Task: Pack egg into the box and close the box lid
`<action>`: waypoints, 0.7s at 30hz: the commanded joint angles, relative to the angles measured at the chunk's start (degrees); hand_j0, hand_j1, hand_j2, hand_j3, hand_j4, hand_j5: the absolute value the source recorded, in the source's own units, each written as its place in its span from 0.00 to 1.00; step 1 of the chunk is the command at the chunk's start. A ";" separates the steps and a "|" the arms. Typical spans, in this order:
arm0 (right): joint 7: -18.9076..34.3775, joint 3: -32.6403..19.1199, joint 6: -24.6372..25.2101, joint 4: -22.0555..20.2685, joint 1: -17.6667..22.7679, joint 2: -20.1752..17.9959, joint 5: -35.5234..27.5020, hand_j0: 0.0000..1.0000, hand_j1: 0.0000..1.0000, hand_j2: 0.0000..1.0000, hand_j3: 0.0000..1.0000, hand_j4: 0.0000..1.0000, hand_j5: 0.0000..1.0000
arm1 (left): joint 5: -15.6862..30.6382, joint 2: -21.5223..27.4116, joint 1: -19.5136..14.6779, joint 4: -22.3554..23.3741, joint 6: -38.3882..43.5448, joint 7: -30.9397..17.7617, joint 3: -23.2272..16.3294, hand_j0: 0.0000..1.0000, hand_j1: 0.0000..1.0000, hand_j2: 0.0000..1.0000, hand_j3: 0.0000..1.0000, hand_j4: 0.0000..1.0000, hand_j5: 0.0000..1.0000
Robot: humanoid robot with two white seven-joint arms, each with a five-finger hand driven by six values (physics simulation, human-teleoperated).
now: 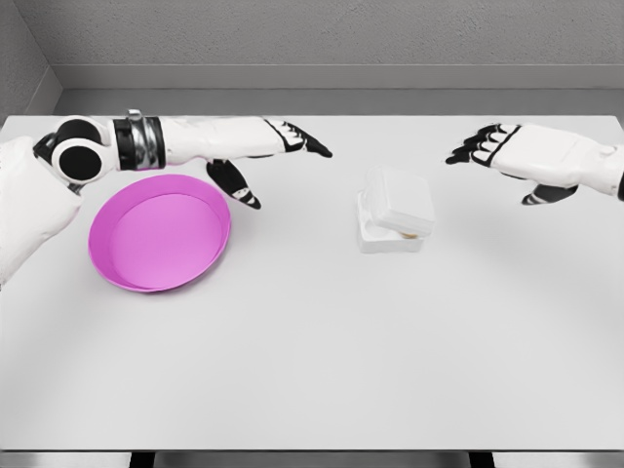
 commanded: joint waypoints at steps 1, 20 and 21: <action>-0.03 -1.28 0.16 1.80 0.00 -0.13 -0.42 1.00 1.00 1.00 1.00 1.00 1.00 | 0.35 -0.24 -0.09 0.12 0.16 -0.05 0.02 1.00 1.00 1.00 1.00 1.00 1.00; -0.03 -1.19 0.16 1.36 0.62 -1.01 -0.33 1.00 1.00 1.00 1.00 1.00 1.00 | 2.19 6.00 0.09 0.30 0.16 -0.05 3.98 1.00 1.00 1.00 1.00 1.00 1.00; -0.03 -0.58 0.16 0.22 0.53 -1.01 -0.33 1.00 1.00 1.00 1.00 1.00 1.00 | 2.46 7.23 0.09 0.30 0.16 -0.05 3.98 1.00 1.00 1.00 1.00 1.00 1.00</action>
